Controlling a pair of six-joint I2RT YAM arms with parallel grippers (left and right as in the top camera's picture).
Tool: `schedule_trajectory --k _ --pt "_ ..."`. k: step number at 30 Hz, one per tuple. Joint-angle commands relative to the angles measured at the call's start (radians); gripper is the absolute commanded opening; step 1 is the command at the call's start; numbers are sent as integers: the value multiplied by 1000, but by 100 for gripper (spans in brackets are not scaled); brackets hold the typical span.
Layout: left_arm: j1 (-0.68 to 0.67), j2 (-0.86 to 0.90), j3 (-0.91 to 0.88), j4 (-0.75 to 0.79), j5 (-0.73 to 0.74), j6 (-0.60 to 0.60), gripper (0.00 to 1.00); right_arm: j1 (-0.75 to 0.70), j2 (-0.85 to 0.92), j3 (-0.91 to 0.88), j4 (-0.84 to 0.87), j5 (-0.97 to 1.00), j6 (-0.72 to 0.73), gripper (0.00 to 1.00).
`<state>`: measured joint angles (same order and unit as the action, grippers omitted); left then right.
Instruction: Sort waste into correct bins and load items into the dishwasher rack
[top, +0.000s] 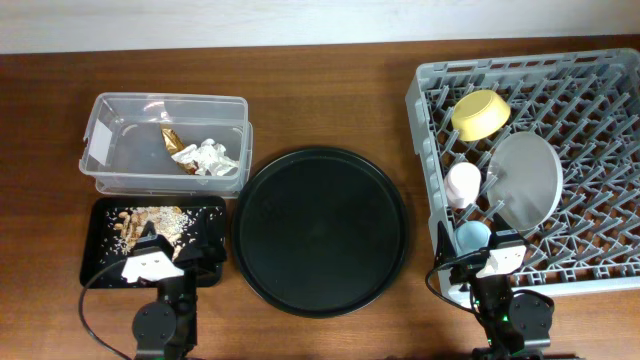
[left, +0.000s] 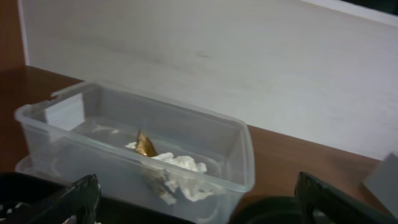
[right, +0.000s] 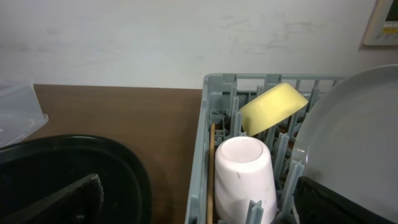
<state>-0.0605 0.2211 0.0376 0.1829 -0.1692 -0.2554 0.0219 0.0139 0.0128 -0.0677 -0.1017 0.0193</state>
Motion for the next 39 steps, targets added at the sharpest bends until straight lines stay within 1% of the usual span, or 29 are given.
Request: schedule_trajectory --k 1,6,9,18,39 --pt "23 -18 -11 -8 -3 -6 99 3 -10 -7 -2 6 5 99" --pt "23 -77 -23 -76 8 -6 99 3 -10 -7 -1 6 5 99" --pt "23 -87 -28 -102 15 -6 99 3 -10 -7 -2 6 5 99" --pt "23 -125 -28 -254 15 -6 99 3 -10 -7 -1 6 5 99" --pt "23 -186 -28 -252 15 -6 99 3 -10 -7 -1 5 5 99"
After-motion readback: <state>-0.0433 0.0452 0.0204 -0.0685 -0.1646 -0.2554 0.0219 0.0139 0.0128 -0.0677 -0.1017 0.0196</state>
